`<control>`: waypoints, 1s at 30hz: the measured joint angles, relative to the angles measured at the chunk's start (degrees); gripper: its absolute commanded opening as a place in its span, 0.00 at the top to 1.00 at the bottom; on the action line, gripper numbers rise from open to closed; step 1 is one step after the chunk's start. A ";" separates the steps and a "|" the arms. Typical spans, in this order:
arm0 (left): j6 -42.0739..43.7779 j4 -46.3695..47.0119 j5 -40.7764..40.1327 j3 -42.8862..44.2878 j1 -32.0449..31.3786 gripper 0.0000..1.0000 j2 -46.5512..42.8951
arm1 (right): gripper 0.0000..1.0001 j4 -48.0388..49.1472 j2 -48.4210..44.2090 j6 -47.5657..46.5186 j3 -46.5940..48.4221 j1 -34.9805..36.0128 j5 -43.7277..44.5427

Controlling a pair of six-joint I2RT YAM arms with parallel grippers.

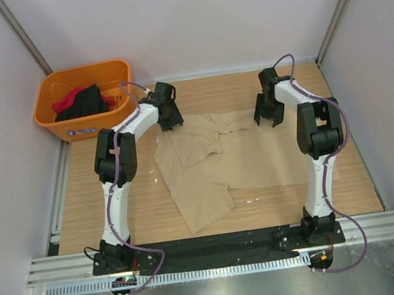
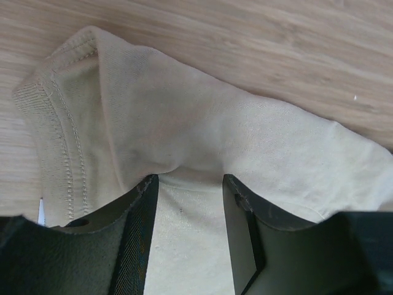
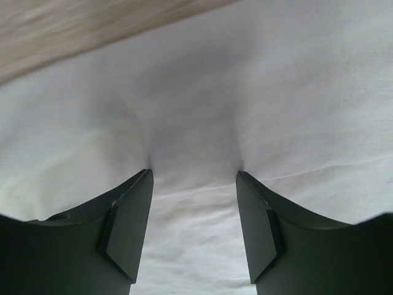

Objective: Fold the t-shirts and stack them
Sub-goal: Fold the tshirt

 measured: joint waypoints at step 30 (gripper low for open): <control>7.61 -3.91 -3.93 -6.25 -7.21 0.46 -25.53 | 0.16 -7.06 -6.29 -0.76 8.35 -8.61 -1.38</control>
